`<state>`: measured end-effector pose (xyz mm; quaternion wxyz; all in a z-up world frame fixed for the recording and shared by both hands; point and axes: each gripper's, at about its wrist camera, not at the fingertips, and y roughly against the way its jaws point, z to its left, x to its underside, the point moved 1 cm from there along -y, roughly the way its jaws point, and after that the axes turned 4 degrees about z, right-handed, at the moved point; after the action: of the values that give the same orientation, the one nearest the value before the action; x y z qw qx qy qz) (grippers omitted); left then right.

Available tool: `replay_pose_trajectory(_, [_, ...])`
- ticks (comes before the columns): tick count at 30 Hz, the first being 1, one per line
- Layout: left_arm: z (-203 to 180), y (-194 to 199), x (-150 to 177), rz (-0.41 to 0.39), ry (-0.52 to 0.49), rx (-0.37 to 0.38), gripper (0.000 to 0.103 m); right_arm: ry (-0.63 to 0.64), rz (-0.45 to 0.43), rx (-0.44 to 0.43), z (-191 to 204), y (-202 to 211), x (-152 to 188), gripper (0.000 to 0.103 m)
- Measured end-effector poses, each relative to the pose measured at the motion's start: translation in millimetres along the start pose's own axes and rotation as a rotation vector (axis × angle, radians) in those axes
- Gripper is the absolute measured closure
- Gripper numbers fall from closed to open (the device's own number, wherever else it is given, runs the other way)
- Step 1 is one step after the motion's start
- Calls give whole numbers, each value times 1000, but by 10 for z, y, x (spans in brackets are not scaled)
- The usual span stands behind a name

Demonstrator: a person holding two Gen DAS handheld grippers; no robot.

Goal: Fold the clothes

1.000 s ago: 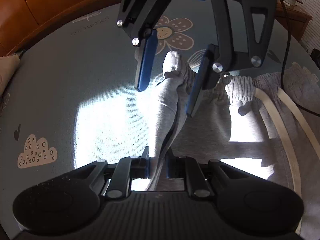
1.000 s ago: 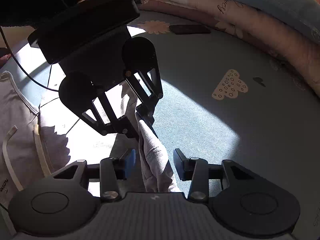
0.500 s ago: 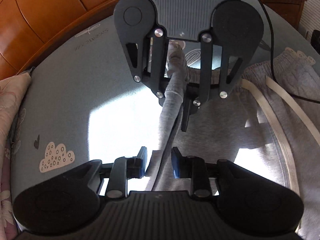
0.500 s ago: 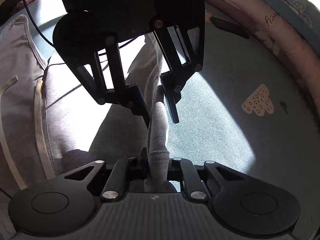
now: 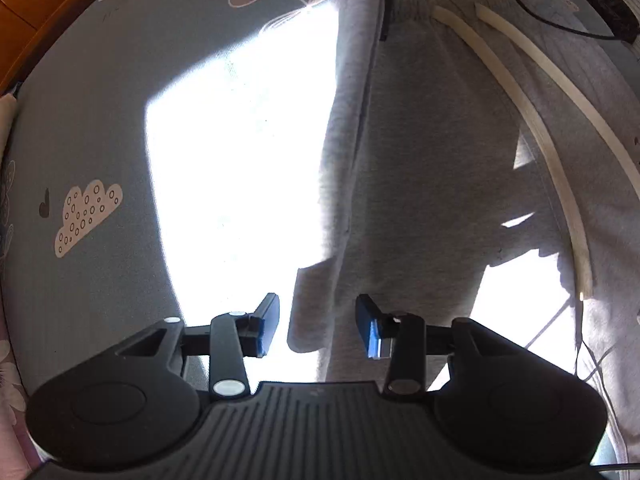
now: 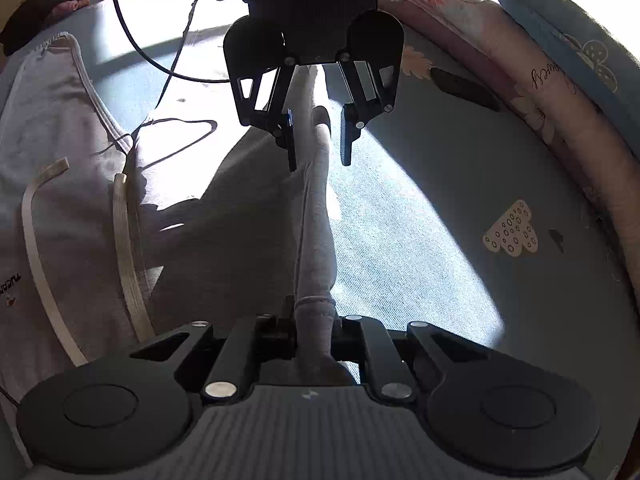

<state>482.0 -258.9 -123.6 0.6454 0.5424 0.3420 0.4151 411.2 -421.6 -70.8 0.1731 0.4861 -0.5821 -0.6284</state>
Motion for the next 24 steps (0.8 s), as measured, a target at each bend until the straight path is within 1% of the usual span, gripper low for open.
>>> replay_pose_trajectory(2, [-67, -97, 146, 62, -15, 10, 60, -3, -2, 4, 17, 34, 18, 90])
replay_pose_trajectory(3, [-90, -150, 225, 91, -12, 15, 62, -5, -2, 5, 24, 50, 27, 90])
replay_pose_trajectory(4, [-105, -213, 318, 123, 3, 15, 67, -6, -3, 7, 32, 65, 34, 90])
replay_pose_trajectory(5, [-117, -276, 414, 155, 22, 14, 70, -6, -4, 8, 39, 79, 34, 90])
replay_pose_trajectory(7, [-141, -304, 530, 180, 78, 12, 90, -5, -3, 3, 70, 103, 39, 90])
replay_pose_trajectory(8, [-153, -309, 582, 189, 107, 12, 95, -3, -1, 3, 92, 111, 44, 90])
replay_pose_trajectory(9, [-193, -298, 614, 195, 115, -3, 101, 0, 0, 3, 115, 119, 48, 90])
replay_pose_trajectory(10, [-250, -275, 628, 194, 107, -26, 102, 3, 2, 4, 137, 126, 53, 90])
replay_pose_trajectory(13, [-403, -194, 644, 188, 102, -59, 102, 20, 17, 16, 199, 110, 52, 90])
replay_pose_trajectory(17, [-491, -32, 626, 177, 138, -72, 102, 49, 48, 49, 289, 103, 58, 90])
replay_pose_trajectory(19, [-324, 73, 575, 169, 154, -84, 102, 58, 57, 59, 335, 119, 68, 90])
replay_pose_trajectory(24, [-590, 384, 575, 144, 162, -114, 102, 76, 68, 97, 485, 197, 63, 90])
